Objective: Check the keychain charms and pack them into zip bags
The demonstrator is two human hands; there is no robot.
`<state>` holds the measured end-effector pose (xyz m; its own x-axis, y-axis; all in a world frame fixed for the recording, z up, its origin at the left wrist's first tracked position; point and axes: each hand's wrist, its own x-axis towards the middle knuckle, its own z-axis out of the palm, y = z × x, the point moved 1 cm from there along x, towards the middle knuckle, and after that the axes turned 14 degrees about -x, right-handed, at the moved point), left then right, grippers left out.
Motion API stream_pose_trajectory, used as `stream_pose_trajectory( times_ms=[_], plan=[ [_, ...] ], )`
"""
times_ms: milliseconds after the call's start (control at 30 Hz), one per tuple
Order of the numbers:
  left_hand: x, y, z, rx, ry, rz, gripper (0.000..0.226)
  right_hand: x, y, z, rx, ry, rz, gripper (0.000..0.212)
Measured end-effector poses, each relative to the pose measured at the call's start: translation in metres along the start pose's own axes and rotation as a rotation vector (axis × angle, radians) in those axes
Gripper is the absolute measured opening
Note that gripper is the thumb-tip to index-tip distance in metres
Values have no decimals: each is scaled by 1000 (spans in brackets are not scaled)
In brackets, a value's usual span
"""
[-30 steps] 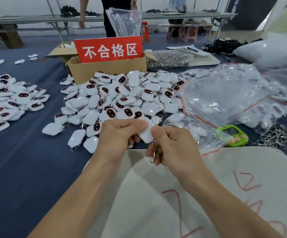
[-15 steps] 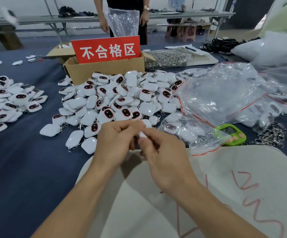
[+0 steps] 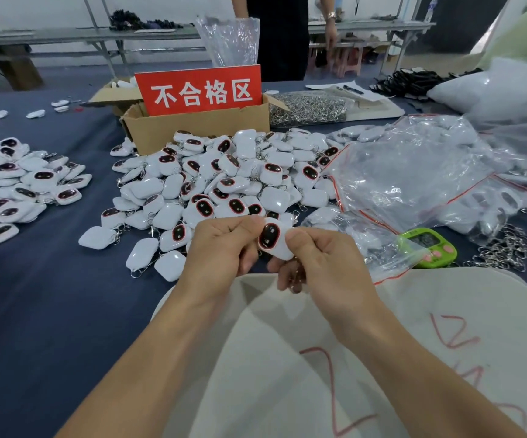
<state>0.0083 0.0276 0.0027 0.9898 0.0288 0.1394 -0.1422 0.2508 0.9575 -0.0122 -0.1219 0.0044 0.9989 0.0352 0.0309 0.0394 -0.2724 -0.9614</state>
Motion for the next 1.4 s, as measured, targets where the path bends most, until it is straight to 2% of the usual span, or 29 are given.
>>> stream_pose_trajectory(
  times_ms=[33,133,233,300,367,467,567,667,767,867,933,1000,1133,1300,1400],
  plan=[
    [-1,-1,1,52,11,19,52,0,-1,-6,-56,49,-20,29],
    [-12,-5,12,331,33,109,7,5,-9,-37,-194,281,-103,16],
    [-31,-14,48,705,-109,235,33,11,-14,-79,-310,539,-133,8],
    [-41,-22,78,974,-174,372,50,14,-15,-101,-385,638,-116,9],
    [-46,-28,98,1103,-166,484,42,13,-13,-113,-453,655,-92,15],
    [-46,-29,98,1049,-110,455,23,15,-9,-117,-593,508,-24,27],
    [-46,-27,92,923,13,275,29,14,-8,-117,-643,233,51,31],
    [-43,-25,86,769,58,234,31,13,-5,-114,-632,64,109,22],
    [-44,-21,83,681,122,238,29,16,1,-110,-548,68,135,22],
    [-42,-20,80,619,161,213,6,20,1,-105,-408,127,158,21],
    [-40,-20,77,589,151,160,13,21,-2,-104,-271,166,138,22],
    [-36,-21,72,539,134,102,22,21,-5,-104,-172,131,105,19],
    [-32,-21,70,377,122,11,24,18,-2,-98,-305,-20,93,19],
    [-29,-19,71,163,178,-3,17,21,3,-96,-342,111,114,19],
    [-32,-17,73,203,133,106,20,21,5,-84,-389,204,145,19]
  ],
)
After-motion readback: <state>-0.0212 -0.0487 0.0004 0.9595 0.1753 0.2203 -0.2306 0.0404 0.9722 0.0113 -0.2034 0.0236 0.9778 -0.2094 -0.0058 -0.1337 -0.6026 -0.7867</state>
